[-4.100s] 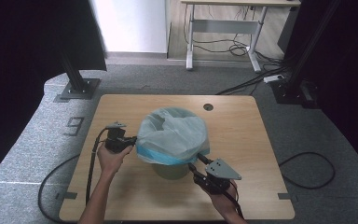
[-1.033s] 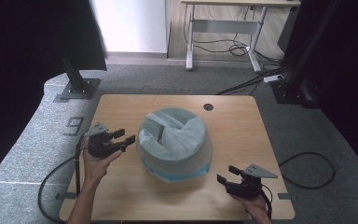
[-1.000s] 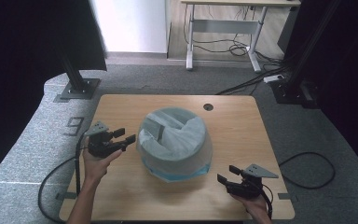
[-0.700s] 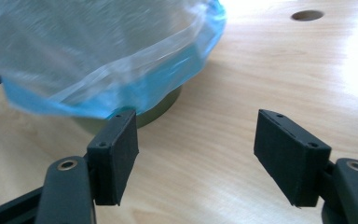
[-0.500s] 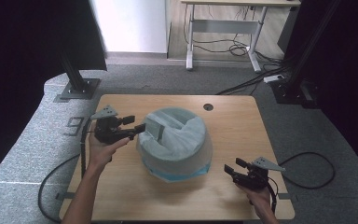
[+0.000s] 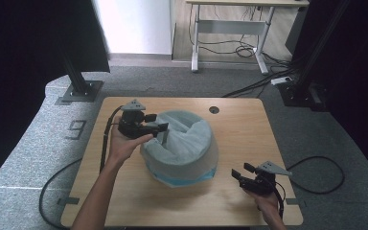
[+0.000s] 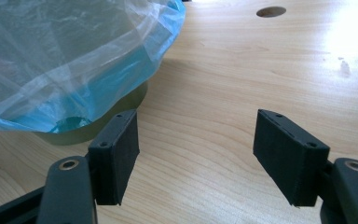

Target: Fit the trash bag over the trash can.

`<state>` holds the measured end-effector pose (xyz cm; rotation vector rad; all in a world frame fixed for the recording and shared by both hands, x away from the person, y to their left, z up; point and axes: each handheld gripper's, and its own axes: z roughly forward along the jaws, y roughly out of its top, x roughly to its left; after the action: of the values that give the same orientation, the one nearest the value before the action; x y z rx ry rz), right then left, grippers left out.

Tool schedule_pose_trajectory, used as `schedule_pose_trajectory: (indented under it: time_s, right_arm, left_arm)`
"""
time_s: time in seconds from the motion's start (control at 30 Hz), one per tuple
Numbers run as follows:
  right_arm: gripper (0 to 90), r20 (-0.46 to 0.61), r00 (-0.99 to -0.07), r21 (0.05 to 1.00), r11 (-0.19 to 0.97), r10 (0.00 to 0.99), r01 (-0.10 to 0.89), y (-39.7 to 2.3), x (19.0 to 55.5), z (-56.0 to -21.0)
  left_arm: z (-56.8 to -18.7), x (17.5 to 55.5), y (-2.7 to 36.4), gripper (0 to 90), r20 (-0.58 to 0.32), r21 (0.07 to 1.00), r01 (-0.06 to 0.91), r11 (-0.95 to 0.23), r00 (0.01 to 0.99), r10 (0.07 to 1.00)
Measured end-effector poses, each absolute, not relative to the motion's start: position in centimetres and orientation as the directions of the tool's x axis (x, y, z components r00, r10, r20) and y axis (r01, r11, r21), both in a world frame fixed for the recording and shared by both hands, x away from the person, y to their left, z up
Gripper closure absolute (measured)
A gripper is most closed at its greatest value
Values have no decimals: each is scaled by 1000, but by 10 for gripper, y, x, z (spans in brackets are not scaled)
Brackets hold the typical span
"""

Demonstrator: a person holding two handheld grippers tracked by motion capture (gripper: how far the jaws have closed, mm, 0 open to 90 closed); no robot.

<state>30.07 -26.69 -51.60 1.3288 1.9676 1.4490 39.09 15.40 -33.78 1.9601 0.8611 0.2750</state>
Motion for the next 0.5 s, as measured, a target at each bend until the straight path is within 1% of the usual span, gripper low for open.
schedule_pose_trajectory:
  time_s: [0.23, 0.5]
  right_arm:
    - [312, 213, -486, 885, 44, 848, 464, -266, 299, -516]
    - [312, 205, -483, 880, 56, 851, 472, -265, 299, -518]
  left_arm:
    - [-334, 402, 136, 362, -167, 818, 465, -339, 755, 634]
    - [-338, 416, 113, 354, -193, 783, 502, -367, 757, 625]
